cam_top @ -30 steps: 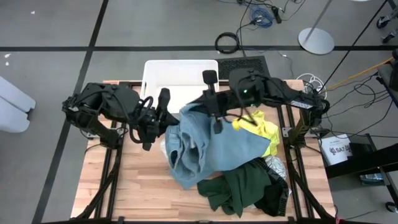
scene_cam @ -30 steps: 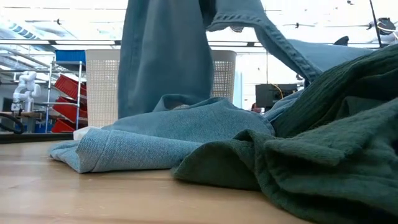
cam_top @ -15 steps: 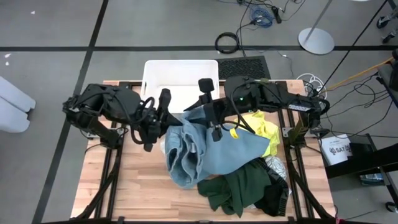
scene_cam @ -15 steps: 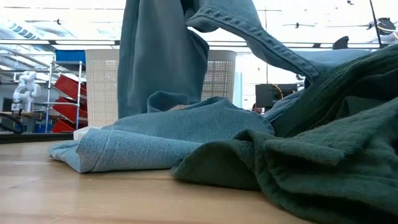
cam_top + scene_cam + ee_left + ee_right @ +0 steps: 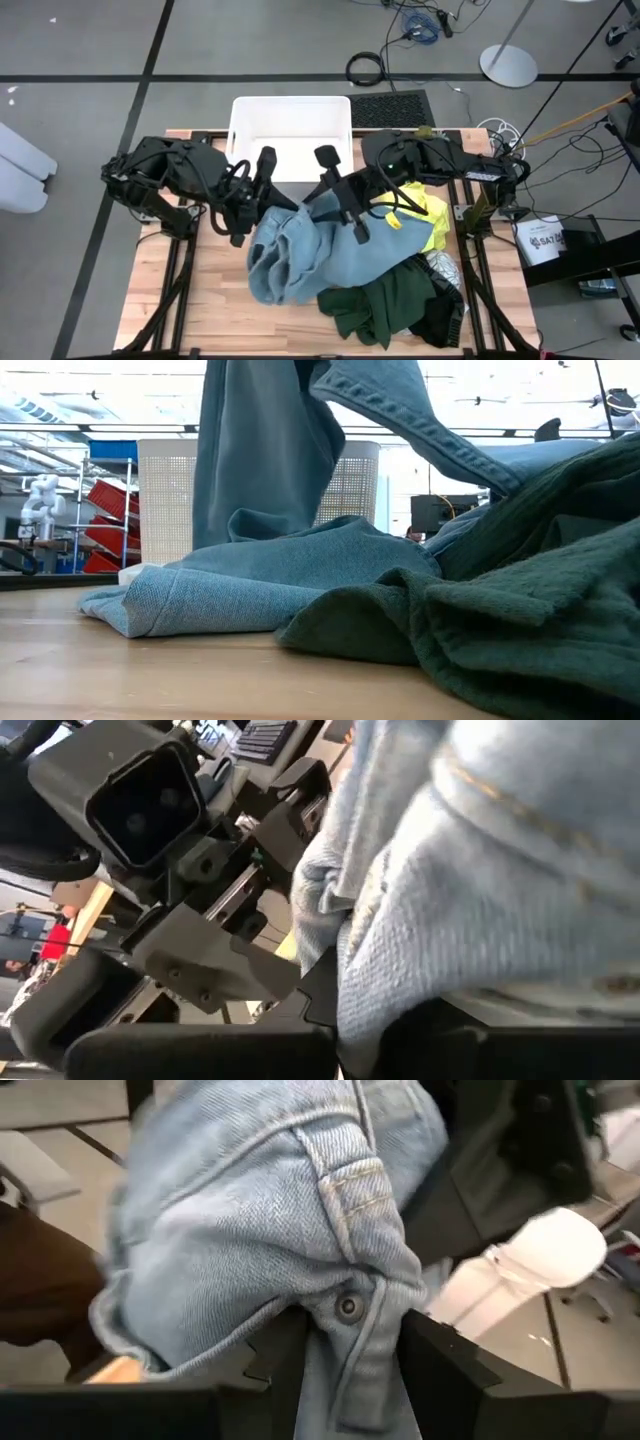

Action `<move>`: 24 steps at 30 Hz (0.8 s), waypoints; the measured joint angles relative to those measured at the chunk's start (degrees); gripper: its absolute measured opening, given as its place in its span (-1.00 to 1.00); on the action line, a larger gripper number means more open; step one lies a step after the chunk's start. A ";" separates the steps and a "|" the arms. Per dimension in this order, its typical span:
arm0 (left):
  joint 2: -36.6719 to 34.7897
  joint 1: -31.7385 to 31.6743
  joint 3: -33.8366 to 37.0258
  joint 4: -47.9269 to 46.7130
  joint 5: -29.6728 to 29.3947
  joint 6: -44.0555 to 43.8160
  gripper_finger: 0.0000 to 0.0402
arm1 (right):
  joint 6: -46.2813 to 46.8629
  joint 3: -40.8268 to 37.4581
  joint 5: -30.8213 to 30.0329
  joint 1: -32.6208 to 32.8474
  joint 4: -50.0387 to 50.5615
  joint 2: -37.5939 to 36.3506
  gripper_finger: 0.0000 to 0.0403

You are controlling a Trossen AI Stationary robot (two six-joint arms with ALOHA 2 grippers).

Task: Fold laundry
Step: Fold the blue pants

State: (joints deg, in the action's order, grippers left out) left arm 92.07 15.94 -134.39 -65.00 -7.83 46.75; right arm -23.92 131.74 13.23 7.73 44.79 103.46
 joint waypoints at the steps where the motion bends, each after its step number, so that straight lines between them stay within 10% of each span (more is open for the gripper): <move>1: -0.02 0.00 0.00 -0.04 0.63 -0.01 -0.88 | 0.36 0.00 0.45 0.14 -0.56 0.31 -0.30; 24: 0.68 0.31 -0.07 -4.17 7.75 -2.74 -0.88 | -2.38 0.03 -8.47 3.30 -8.14 6.19 -0.27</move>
State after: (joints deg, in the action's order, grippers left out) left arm 92.75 16.25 -134.45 -69.16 -0.08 44.01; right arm -26.30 131.77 4.76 11.03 36.65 109.65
